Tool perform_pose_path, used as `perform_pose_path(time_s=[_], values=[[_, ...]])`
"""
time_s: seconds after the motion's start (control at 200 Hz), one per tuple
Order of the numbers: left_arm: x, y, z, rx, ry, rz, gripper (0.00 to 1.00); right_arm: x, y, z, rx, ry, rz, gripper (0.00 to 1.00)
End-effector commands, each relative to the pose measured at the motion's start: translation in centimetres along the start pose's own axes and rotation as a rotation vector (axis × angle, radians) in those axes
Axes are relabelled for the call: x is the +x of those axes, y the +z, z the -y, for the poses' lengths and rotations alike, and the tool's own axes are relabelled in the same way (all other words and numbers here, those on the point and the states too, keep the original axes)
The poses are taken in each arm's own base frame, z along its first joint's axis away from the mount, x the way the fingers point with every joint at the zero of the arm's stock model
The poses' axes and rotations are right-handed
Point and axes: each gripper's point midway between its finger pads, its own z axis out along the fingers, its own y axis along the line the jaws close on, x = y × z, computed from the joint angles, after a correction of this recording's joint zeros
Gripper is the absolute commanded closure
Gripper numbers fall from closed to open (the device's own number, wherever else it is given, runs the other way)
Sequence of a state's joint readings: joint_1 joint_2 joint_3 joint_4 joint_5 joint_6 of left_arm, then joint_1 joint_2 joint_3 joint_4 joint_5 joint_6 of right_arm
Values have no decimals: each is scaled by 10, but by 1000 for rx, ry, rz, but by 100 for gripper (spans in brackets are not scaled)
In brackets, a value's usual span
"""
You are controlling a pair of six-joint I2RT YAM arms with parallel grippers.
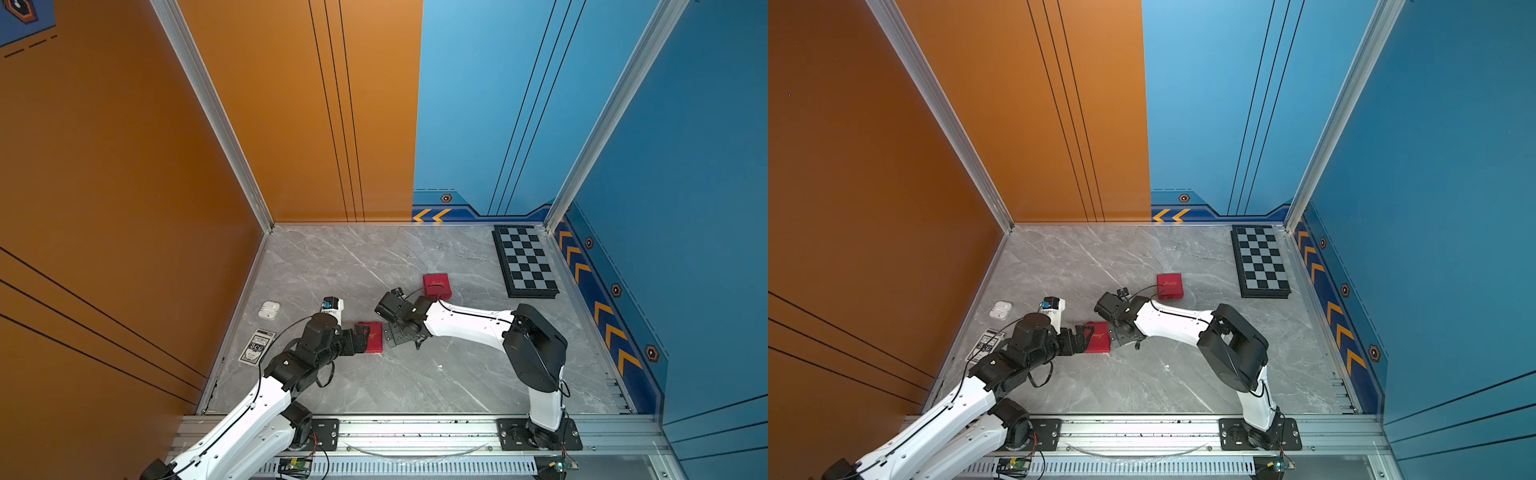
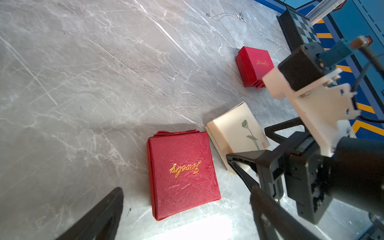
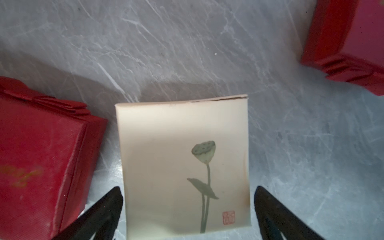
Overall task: Take the necklace out of the lift-off lid jewelry box
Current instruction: Pick up the jewelry box from the center of the board.
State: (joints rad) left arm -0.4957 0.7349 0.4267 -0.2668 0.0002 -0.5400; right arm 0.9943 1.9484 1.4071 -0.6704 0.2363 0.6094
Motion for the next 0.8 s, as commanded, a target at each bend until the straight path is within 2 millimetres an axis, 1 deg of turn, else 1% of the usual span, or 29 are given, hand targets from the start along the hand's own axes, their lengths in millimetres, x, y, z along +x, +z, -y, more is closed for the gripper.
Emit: perform_pose_path(time_s=[0.0, 0.29, 0.581, 0.796], values=[[-9, -4, 5, 14, 6, 16, 4, -10, -4, 6, -3, -3, 6, 0], [-9, -2, 6, 20, 6, 13, 3, -20, 0, 5, -18, -9, 4, 1], [-9, -2, 7, 29, 4, 16, 3, -19, 5, 2, -37, -13, -17, 3], [-8, -3, 8, 32, 3, 17, 2, -17, 8, 4, -35, -8, -26, 6]])
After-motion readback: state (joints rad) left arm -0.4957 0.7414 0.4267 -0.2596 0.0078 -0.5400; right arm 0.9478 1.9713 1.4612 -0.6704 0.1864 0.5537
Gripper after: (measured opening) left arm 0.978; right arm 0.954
